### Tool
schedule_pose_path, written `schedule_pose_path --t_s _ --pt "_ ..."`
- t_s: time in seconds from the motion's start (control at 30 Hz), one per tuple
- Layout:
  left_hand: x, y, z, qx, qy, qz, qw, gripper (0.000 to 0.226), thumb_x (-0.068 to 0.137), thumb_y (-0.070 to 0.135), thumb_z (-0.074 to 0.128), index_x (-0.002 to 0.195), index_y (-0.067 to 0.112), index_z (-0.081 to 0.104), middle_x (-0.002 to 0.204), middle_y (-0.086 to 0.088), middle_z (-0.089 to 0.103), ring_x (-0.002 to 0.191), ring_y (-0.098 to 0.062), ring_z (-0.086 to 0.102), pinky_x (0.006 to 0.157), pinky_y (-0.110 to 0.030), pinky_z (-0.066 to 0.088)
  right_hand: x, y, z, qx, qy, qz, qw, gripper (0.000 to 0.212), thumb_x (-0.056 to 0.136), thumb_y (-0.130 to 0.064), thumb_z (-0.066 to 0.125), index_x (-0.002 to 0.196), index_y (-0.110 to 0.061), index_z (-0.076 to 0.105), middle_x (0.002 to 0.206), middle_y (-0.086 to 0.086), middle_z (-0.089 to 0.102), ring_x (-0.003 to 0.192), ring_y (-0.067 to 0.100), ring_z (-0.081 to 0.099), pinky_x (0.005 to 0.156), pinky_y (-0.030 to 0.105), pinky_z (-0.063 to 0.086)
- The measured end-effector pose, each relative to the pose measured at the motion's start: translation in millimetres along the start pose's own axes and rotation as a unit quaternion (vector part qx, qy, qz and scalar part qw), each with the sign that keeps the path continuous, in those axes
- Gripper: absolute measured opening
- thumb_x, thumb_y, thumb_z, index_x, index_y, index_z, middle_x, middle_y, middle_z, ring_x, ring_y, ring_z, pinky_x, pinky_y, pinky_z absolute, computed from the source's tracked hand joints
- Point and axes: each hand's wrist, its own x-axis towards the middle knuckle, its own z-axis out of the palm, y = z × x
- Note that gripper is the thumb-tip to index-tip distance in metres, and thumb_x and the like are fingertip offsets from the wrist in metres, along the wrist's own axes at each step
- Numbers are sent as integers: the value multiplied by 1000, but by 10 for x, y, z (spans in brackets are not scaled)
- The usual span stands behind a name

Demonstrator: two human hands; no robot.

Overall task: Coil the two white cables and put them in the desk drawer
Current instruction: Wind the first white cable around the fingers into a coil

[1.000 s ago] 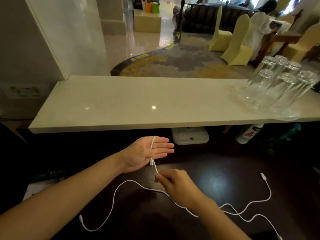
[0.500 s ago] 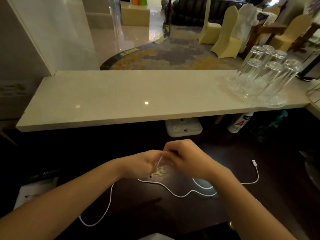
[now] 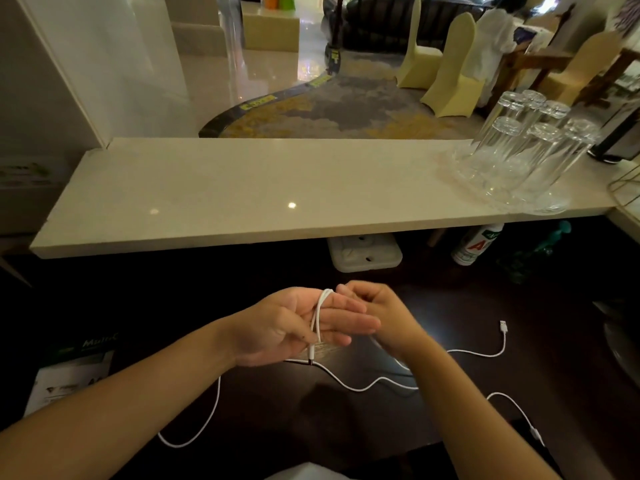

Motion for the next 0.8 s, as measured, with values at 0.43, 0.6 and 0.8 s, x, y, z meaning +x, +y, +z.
schedule_pose_path --t_s 0.43,0.6,0.8 --pt "50 -62 -129 18 115 18 993 77 72 -24 42 145 -1 32 148 -14 48 138 -17 44 115 -27 32 -317 205 455 4 35 35 999 29 99 -19 53 74 -18 68 45 -12 35 44 5 29 45 17 26" --pt "84 -102 -184 80 133 19 988 75 80 -20 51 148 0 27 152 -12 41 140 -13 40 114 -23 32 -409 85 465 -217 10 -24 976 25 98 -21 53 82 -13 70 48 -10 49 49 6 42 52 19 32" --pt "91 -127 -211 240 117 -40 963 73 89 -22 44 152 8 20 157 -4 33 142 -5 33 113 -19 31 -482 -305 375 -368 -61 -87 924 29 95 -23 53 68 -12 58 60 -1 56 57 13 46 60 38 42"
